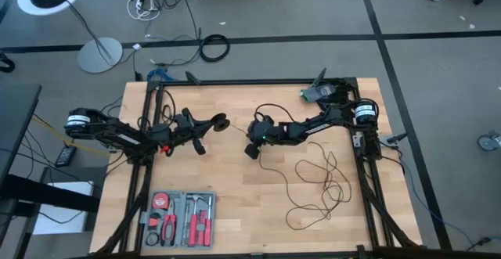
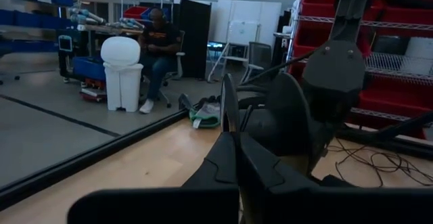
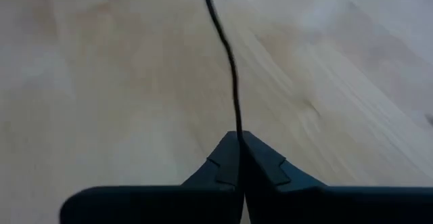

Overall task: Coil cords
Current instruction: Coil the black wire on the spool

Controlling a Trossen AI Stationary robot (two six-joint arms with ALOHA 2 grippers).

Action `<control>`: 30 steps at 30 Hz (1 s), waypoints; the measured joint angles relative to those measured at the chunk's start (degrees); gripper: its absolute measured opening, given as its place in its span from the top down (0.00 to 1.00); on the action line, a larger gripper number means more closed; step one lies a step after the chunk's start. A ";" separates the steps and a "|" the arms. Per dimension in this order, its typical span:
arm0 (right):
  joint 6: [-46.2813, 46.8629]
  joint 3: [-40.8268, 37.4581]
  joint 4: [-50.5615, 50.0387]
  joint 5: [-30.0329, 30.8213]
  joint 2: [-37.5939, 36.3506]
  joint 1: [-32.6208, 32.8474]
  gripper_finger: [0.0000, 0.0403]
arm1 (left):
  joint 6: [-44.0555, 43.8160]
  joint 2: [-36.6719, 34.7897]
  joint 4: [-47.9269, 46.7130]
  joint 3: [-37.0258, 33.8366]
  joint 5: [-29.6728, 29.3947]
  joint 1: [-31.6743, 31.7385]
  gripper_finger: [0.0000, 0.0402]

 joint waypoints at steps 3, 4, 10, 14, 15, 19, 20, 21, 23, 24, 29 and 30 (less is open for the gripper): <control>1.10 -0.02 -0.64 2.73 -0.95 0.00 0.99 | 0.02 0.00 -0.81 0.00 0.00 0.00 1.00; 1.15 -0.02 -0.75 3.20 -1.95 0.00 0.99 | 0.02 0.00 -1.45 0.00 -0.02 0.00 1.00; -0.26 0.00 -0.01 6.45 -11.55 -0.15 0.99 | -1.45 0.00 -6.50 0.00 -1.10 0.04 1.00; -3.77 0.16 3.00 6.55 -16.91 -0.15 1.00 | -1.76 0.00 -7.23 0.00 -1.73 0.04 1.00; -4.52 0.69 3.54 6.37 -17.45 -0.15 1.00 | -1.78 0.00 -7.22 0.02 -1.72 0.04 1.00; -7.56 5.80 3.31 3.93 -16.30 -0.15 1.00 | -1.86 0.00 -8.05 0.47 -1.73 0.04 1.00; -8.23 7.40 3.06 2.86 -15.16 -0.15 1.00 | -1.86 0.00 -8.34 0.75 -1.75 0.04 1.00; -8.99 9.27 2.89 1.80 -13.74 -0.10 1.00 | -1.86 0.00 -8.36 1.01 -1.73 0.04 1.00; -10.34 12.72 1.91 -0.55 -10.55 0.25 1.00 | -1.88 0.00 -8.60 1.65 -1.75 0.04 1.00; -11.11 14.58 1.72 -1.96 -8.81 0.45 1.00 | -1.88 0.00 -8.84 1.92 -1.74 0.04 1.00; -14.29 22.90 0.46 -7.19 -1.63 1.62 1.00 | -2.06 0.00 -8.96 2.05 -4.34 0.04 1.00; -14.47 24.25 -0.05 -7.93 -0.50 1.82 1.00 | -2.34 0.00 -8.93 2.05 -5.35 0.04 1.00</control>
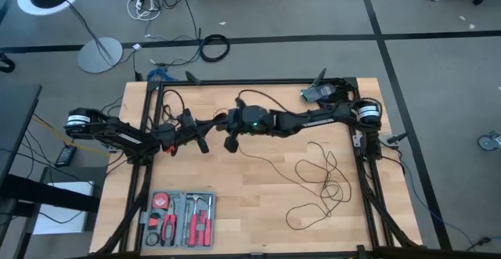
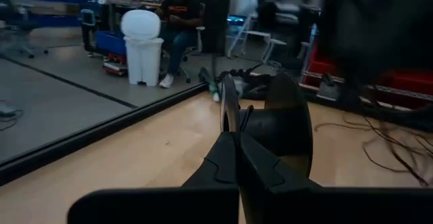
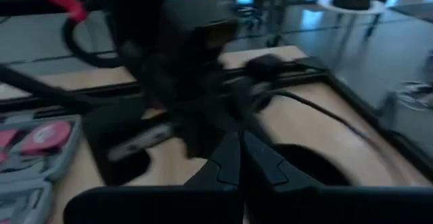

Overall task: Coil cords
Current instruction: Coil the black wire on the spool

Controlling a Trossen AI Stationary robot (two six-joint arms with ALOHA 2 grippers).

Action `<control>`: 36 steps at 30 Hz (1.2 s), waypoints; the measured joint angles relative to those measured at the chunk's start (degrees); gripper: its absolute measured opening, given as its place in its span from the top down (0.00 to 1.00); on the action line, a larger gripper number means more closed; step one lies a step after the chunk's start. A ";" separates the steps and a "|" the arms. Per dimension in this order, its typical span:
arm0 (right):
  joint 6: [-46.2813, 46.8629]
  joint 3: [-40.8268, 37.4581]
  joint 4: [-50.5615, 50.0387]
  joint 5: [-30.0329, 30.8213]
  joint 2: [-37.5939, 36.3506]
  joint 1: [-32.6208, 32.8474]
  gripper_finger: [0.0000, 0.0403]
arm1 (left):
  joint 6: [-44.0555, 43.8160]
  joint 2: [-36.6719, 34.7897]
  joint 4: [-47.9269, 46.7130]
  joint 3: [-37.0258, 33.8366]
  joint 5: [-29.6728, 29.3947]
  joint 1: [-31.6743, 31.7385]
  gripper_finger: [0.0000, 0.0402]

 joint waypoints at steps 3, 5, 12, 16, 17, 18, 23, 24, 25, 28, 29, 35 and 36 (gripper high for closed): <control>-0.03 3.25 -3.44 -0.85 3.16 0.33 1.00 | -0.65 0.00 1.21 -0.02 -1.73 0.02 1.00; 0.38 4.24 -5.57 -0.98 4.79 0.34 1.00 | -0.70 0.00 2.60 -0.02 -1.80 0.03 1.00; 2.59 4.44 -9.14 0.22 7.38 0.32 1.00 | -0.73 0.00 7.18 -0.04 -1.29 0.02 1.00; 2.61 4.44 -12.61 3.99 7.35 0.05 0.99 | -2.02 0.00 7.17 -0.07 1.36 0.02 1.00; 2.57 4.44 -13.11 4.44 7.30 -0.06 0.99 | -2.30 0.00 7.11 -0.07 1.57 0.02 1.00; 2.57 4.44 -13.33 4.83 7.22 -0.13 0.99 | -2.43 0.00 6.99 -0.07 1.61 0.03 1.00; 2.58 3.58 -17.74 3.73 6.90 -0.49 0.98 | -2.55 0.02 11.84 -2.56 2.09 0.02 1.00; 2.60 2.74 -17.30 3.15 6.88 -0.47 0.98 | -2.68 0.07 12.63 -3.17 1.83 0.02 1.00; 2.87 1.75 -16.37 2.76 6.76 -0.37 0.97 | -3.04 -0.16 12.42 -3.20 1.74 0.02 1.00; 4.05 -1.46 -11.76 2.29 6.42 -0.07 0.95 | -3.47 -0.48 11.72 -3.21 1.96 0.02 1.00; 4.45 -2.81 -10.07 2.17 6.35 -0.03 0.94 | -3.48 -0.48 11.15 -3.21 1.96 0.02 1.00; 9.09 -14.17 8.90 2.21 6.35 -0.12 0.92 | -3.58 -0.48 9.83 -3.23 1.96 0.02 1.00; 9.98 -16.12 12.71 2.21 6.35 -0.11 0.92 | -3.47 -0.48 9.81 -3.23 1.96 0.02 1.00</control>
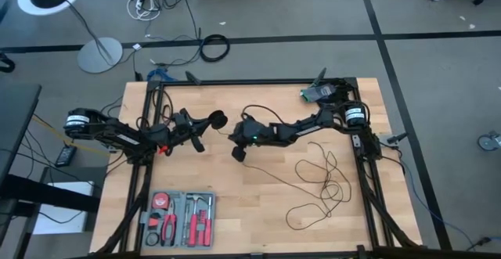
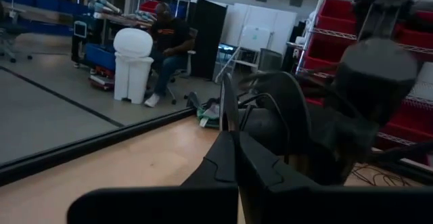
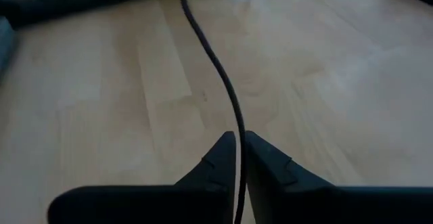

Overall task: Coil cords
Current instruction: Coil the black wire on the spool

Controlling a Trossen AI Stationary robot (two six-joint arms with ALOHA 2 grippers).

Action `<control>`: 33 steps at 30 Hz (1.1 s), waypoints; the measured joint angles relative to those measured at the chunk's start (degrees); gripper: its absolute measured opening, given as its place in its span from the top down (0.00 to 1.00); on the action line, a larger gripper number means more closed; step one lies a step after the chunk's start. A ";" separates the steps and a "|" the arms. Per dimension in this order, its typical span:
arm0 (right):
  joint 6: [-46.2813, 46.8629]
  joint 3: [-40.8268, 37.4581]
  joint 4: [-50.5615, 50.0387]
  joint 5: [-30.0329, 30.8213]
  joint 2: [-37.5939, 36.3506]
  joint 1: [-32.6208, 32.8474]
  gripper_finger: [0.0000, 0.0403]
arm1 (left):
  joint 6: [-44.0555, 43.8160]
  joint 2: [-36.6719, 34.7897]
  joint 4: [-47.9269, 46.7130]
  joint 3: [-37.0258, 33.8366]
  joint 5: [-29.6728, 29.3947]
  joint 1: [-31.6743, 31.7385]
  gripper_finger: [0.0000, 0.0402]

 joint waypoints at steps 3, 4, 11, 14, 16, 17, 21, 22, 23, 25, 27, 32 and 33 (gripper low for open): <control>3.47 -4.32 6.41 0.00 -0.01 0.04 0.92 | 0.04 0.00 -0.40 0.00 0.00 0.00 1.00; 4.58 -5.19 6.95 -0.02 0.01 0.06 0.92 | 0.04 0.00 -0.66 0.00 0.00 0.00 1.00; 7.99 -7.35 7.74 -0.02 0.01 0.81 0.92 | 0.04 0.00 -2.09 -0.02 -0.31 0.00 1.00; 6.92 -7.35 7.81 -0.13 0.01 1.38 0.92 | 0.03 0.02 -3.18 -0.02 -0.61 0.00 1.00; 6.69 -7.35 7.72 -0.24 0.01 1.69 0.93 | -0.09 0.02 -3.58 -0.02 -0.63 0.00 1.00; 6.69 -7.35 7.72 -0.24 0.01 1.70 0.93 | -0.11 0.02 -3.58 -0.02 -0.63 0.00 1.00; 6.29 -7.35 6.55 -0.22 0.01 1.69 0.93 | -0.11 0.02 -3.51 -0.04 -0.66 0.00 1.00; 6.29 -7.35 6.08 -0.21 0.01 1.67 0.93 | -0.11 0.02 -3.52 -0.04 -0.66 0.00 1.00; 6.27 -7.35 5.63 -0.20 0.01 1.66 0.93 | -0.13 0.02 -3.51 -0.04 -0.66 0.00 1.00; 6.27 -7.35 4.06 -0.20 0.01 1.66 0.93 | -0.14 0.02 -3.51 -0.04 -0.66 0.00 1.00; 6.25 -7.35 2.28 -0.20 -0.01 1.66 0.93 | -0.14 0.02 -3.51 -0.04 -0.67 0.00 1.00; 4.90 -7.42 -1.43 -0.14 -2.57 1.66 0.94 | -0.16 0.02 -3.50 -0.04 -0.68 0.00 1.00; 4.25 -7.40 -2.23 0.14 -3.40 1.66 0.94 | -0.16 0.02 -3.50 -0.04 -0.68 0.00 1.00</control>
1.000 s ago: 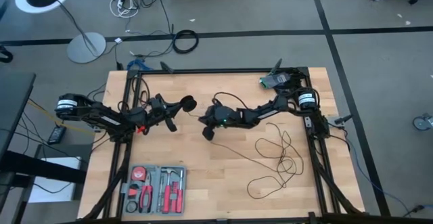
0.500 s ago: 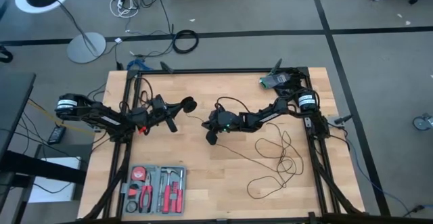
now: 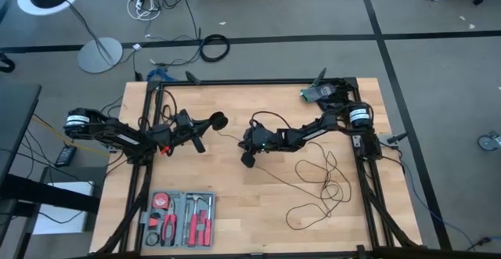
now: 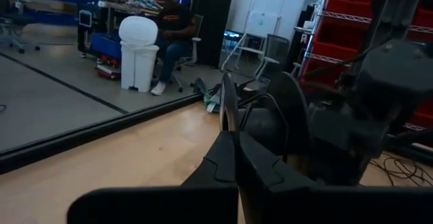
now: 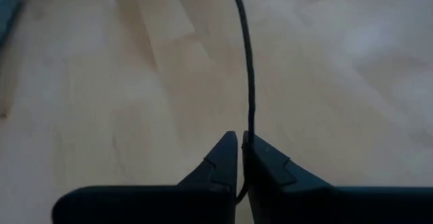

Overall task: Coil cords
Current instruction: Coil the black wire on the spool

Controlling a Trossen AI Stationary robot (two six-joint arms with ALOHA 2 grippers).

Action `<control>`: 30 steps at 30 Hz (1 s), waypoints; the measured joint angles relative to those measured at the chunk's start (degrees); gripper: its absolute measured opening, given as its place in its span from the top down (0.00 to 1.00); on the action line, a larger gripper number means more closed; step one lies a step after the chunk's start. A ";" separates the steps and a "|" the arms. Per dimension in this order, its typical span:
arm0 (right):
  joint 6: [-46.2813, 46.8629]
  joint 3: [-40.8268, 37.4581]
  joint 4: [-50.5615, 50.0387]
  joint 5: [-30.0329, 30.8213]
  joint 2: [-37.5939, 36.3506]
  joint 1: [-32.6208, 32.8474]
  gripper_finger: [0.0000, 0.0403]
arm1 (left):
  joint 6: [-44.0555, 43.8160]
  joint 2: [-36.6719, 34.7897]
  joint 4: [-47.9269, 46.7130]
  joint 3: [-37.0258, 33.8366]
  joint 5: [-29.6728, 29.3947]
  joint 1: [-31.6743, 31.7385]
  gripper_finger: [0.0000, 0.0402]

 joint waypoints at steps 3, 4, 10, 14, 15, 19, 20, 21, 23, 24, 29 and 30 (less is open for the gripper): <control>-2.02 0.00 -3.12 1.53 -1.80 -0.05 0.94 | 0.00 0.00 -0.63 0.22 0.00 0.00 1.00; -2.85 -0.04 -4.30 1.59 -2.26 -0.13 0.94 | 0.02 0.00 -2.17 0.78 -0.05 0.00 1.00; -1.77 -7.23 -0.53 1.62 -5.90 -0.88 0.94 | 1.69 0.20 -10.84 6.13 1.24 0.00 1.00; -0.07 -15.24 10.99 1.26 -9.48 -0.96 0.94 | 4.62 0.20 -11.20 8.58 2.79 0.00 1.00; 0.24 -17.07 13.27 1.10 -10.37 -0.94 0.94 | 5.22 0.20 -11.35 9.15 2.88 0.02 1.00; 2.47 -22.31 16.31 0.95 -12.68 -1.06 0.94 | 6.19 1.04 -13.08 11.96 2.84 0.11 1.00; 2.73 -22.63 16.63 0.95 -12.98 -1.15 0.94 | 6.24 1.61 -13.07 12.75 2.90 0.11 1.00; 2.78 -22.64 16.93 0.95 -13.10 -1.26 0.94 | 6.32 2.26 -13.05 13.61 3.08 0.11 1.00; 2.75 -22.49 17.01 0.98 -13.06 -1.43 0.94 | 7.24 3.69 -13.03 14.90 3.13 0.11 1.00; 2.68 -22.24 16.98 1.04 -12.91 -1.47 0.94 | 7.42 4.28 -13.06 15.49 3.14 0.11 1.00; 2.85 -22.12 15.79 1.63 -13.30 -2.00 0.98 | 7.37 5.14 -12.87 16.26 3.21 0.11 1.00; 2.88 -22.12 15.83 2.24 -13.58 -2.19 0.99 | 7.38 5.14 -13.00 16.26 3.21 0.11 1.00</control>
